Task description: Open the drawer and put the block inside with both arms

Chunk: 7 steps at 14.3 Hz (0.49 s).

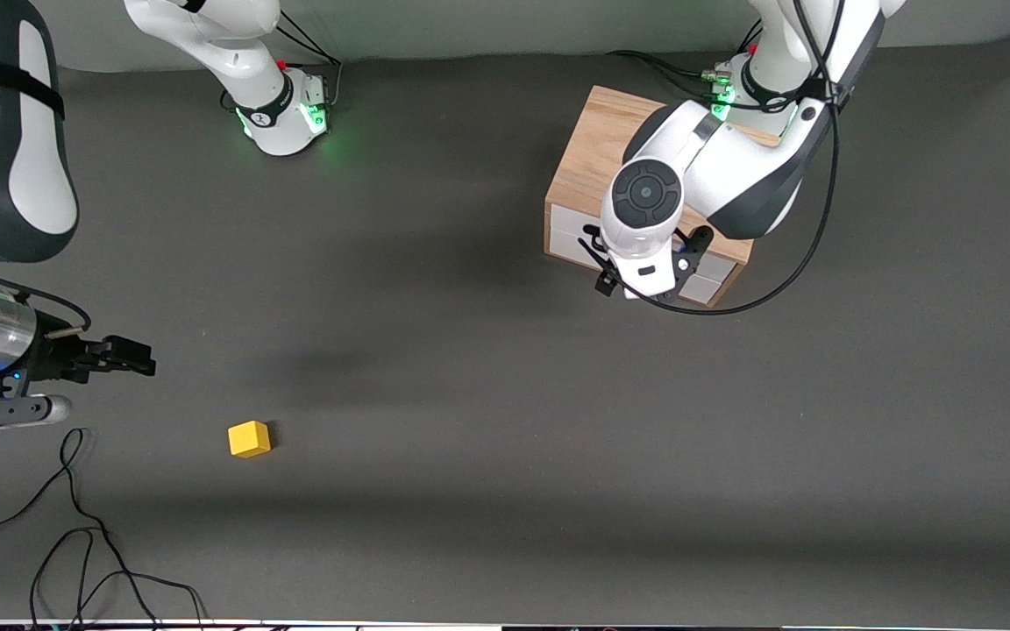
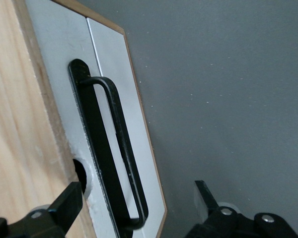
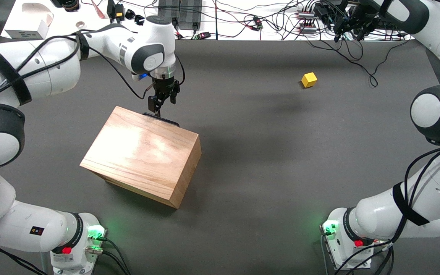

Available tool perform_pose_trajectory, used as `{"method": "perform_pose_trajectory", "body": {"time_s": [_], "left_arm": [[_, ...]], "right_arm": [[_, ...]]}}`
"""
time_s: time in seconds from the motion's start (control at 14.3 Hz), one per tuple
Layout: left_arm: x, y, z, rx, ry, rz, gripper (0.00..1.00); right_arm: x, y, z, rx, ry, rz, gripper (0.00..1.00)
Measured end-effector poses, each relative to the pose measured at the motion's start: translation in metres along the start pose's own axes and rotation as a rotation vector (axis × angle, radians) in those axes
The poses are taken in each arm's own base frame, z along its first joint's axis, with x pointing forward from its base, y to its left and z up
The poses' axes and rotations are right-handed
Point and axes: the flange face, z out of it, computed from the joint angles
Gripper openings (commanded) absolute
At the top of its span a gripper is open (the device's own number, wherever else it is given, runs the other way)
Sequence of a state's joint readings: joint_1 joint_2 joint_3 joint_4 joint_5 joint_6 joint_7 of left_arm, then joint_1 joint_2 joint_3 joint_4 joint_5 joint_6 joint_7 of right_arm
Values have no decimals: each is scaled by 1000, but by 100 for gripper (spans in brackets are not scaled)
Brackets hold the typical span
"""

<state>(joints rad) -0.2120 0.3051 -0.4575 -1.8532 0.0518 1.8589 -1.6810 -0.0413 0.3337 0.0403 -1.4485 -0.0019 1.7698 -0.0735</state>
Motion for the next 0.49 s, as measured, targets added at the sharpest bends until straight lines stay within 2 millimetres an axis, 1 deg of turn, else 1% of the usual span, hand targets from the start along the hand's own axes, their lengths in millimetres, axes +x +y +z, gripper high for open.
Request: {"method": "perform_pose_trajectory", "body": {"time_s": [0.28, 0.35, 0.49], "left_arm": [[6, 4, 19, 11, 10, -4, 100], [8, 6, 23, 7, 10, -9, 100], [15, 11, 29, 1, 9, -25, 100]], "right_arm": [[4, 0, -3, 0, 10, 0, 100], [5, 0, 0, 0, 7, 0, 100], [10, 1, 13, 2, -4, 0, 100]]}}
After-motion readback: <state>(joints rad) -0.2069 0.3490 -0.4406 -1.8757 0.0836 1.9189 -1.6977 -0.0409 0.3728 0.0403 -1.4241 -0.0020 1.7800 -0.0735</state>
